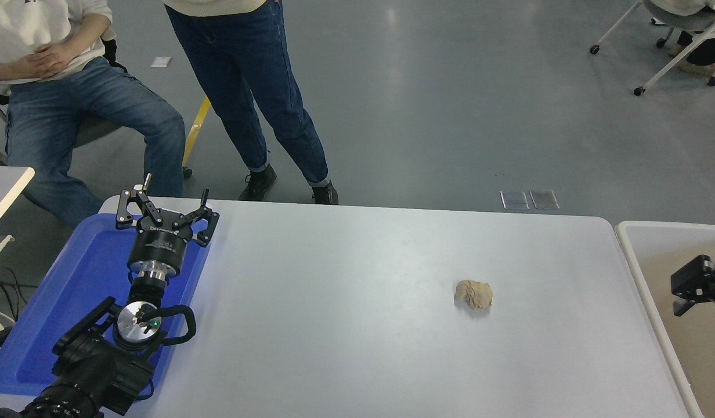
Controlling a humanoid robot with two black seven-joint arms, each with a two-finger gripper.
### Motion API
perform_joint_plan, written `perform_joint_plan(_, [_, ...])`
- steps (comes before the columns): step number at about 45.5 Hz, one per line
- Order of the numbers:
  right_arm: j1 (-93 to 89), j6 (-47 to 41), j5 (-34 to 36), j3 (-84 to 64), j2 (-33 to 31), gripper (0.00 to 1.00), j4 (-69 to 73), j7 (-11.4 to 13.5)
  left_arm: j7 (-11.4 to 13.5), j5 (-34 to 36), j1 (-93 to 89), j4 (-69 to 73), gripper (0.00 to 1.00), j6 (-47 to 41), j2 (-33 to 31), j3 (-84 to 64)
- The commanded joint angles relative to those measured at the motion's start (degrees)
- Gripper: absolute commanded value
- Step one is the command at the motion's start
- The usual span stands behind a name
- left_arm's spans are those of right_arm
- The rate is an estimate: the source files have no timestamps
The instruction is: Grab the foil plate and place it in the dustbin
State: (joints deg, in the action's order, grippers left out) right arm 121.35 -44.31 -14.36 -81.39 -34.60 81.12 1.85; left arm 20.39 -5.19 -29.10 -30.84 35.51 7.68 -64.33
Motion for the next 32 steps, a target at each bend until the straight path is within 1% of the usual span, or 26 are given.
perform_joint_plan(1, [7.23,-0.69,0.56,4.74,4.54,1.0,3.17,-0.09,0.0,-0.09,0.01,-0.01,1.0,0.0,-0.03,-0.01])
perform_joint_plan(8, [10.39,-0.69,0.74,7.29,8.05,1.0,3.43,-0.09,0.0,0.0,0.01,-0.01,1.0,0.0,-0.03,-0.01])
perform_joint_plan(13, [11.1,-0.69,0.91,7.91,12.0,1.0,3.43,-0.09,0.0,0.0,0.01,-0.01,1.0,-0.09,-0.03,-0.01])
perform_joint_plan(18, [10.93,-0.69,3.54,8.17,14.38,1.0,3.43,-0.09,0.09,0.0,0.01,-0.01,1.0,-0.09,-0.03,-0.01])
perform_joint_plan(22, [11.19,-0.69,7.06,8.44,15.0,1.0,3.43,-0.09,0.09,0.0,0.01,-0.01,1.0,-0.09,-0.03,-0.01])
perform_joint_plan(25, [11.45,-0.69,8.38,8.52,15.09,1.0,3.17,-0.01,0.0,0.0,0.01,-0.01,1.0,-0.09,0.06,-0.01])
perform_joint_plan(28, [11.71,-0.69,8.13,8.52,15.09,1.0,3.08,0.08,0.09,0.0,0.01,-0.01,1.0,-0.09,-0.03,-0.01])
perform_joint_plan(32, [12.77,-0.69,5.67,8.26,15.09,1.0,3.08,0.43,0.0,0.0,0.01,-0.01,1.0,-0.09,-0.03,-0.01])
